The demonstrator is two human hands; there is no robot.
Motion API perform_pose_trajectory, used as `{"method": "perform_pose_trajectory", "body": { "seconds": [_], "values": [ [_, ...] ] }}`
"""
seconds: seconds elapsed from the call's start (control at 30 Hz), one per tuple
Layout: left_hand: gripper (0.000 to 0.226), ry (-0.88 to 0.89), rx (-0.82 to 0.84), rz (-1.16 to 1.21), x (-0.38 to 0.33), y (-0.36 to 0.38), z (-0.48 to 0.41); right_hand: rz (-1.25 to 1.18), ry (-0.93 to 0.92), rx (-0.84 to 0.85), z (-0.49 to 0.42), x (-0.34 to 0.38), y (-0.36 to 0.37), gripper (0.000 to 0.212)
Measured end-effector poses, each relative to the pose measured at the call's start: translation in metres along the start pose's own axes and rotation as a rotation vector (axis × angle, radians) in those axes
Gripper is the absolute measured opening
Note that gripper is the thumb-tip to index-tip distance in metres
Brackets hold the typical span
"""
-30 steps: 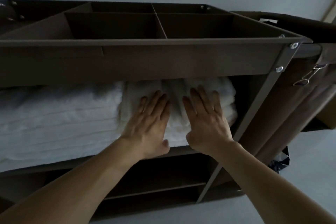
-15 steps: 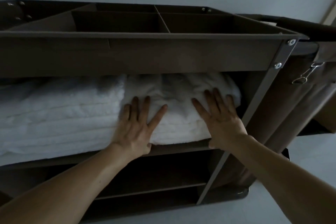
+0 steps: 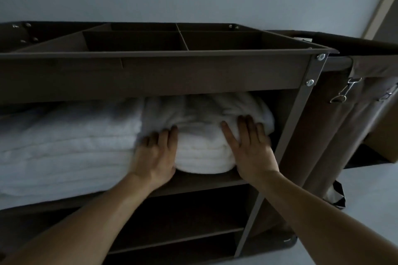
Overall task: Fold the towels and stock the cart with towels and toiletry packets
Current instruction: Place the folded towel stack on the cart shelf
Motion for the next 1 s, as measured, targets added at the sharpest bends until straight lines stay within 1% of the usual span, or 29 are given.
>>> {"method": "perform_pose_trajectory", "body": {
  "seconds": [0.1, 0.17, 0.23, 0.3, 0.33, 0.4, 0.47, 0.5, 0.63, 0.7, 0.73, 0.8, 0.87, 0.93, 1.0],
  "values": [
    [0.098, -0.045, 0.005, 0.024, -0.001, 0.022, 0.007, 0.115, -0.022, 0.049, 0.0, -0.005, 0.005, 0.105],
    [0.101, -0.053, -0.007, 0.036, 0.001, 0.021, 0.007, 0.156, -0.022, 0.023, -0.021, -0.005, -0.009, 0.093],
    [0.102, -0.06, -0.017, 0.061, 0.006, 0.021, 0.007, 0.151, 0.033, -0.058, -0.051, -0.011, -0.037, 0.083],
    [0.103, -0.083, -0.018, 0.097, 0.008, 0.027, 0.008, 0.127, 0.093, -0.082, -0.061, -0.017, -0.053, 0.072],
    [0.103, -0.088, -0.016, 0.096, 0.008, 0.03, 0.009, 0.106, 0.099, -0.098, -0.055, -0.017, -0.049, 0.065],
    [0.1, -0.068, -0.007, 0.072, 0.004, 0.032, 0.01, 0.105, 0.113, -0.04, -0.027, -0.012, -0.026, 0.058],
    [0.097, -0.037, -0.003, 0.057, 0.003, 0.031, 0.012, 0.11, 0.134, 0.08, -0.002, -0.006, -0.003, 0.062],
    [0.096, -0.027, -0.001, 0.054, 0.004, 0.031, 0.013, 0.091, 0.156, 0.11, 0.001, -0.004, 0.0, 0.064],
    [0.093, -0.034, 0.03, 0.048, 0.0, 0.022, 0.013, 0.057, 0.162, 0.138, -0.008, -0.003, -0.012, 0.072],
    [0.099, -0.015, 0.04, 0.035, -0.008, 0.021, 0.007, -0.017, 0.101, 0.131, -0.016, 0.001, -0.022, 0.075],
    [0.105, 0.022, 0.014, 0.064, -0.013, 0.018, 0.0, -0.087, 0.064, 0.129, -0.021, 0.005, -0.027, 0.08],
    [0.114, 0.067, -0.044, 0.117, -0.016, 0.012, -0.018, -0.234, 0.013, 0.18, -0.033, 0.011, -0.028, 0.096],
    [0.113, 0.019, 0.021, 0.167, -0.003, 0.017, -0.034, -0.332, 0.015, 0.25, -0.037, 0.015, -0.014, 0.1],
    [0.112, -0.08, 0.14, 0.253, 0.011, 0.035, -0.039, -0.337, 0.037, 0.277, -0.031, 0.018, 0.007, 0.098],
    [0.117, -0.121, 0.184, 0.279, 0.013, 0.047, -0.037, -0.328, 0.071, 0.268, -0.023, 0.021, 0.021, 0.099]
  ]
}}
Point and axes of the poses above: each hand's wrist, its own z-axis away from the middle knuckle, its own y-axis out of the palm, x = y × z, the point moved 7 cm from there along -z, towards the middle knuckle, and after that the axes turned 15 degrees about y, right-handed, at the moved point
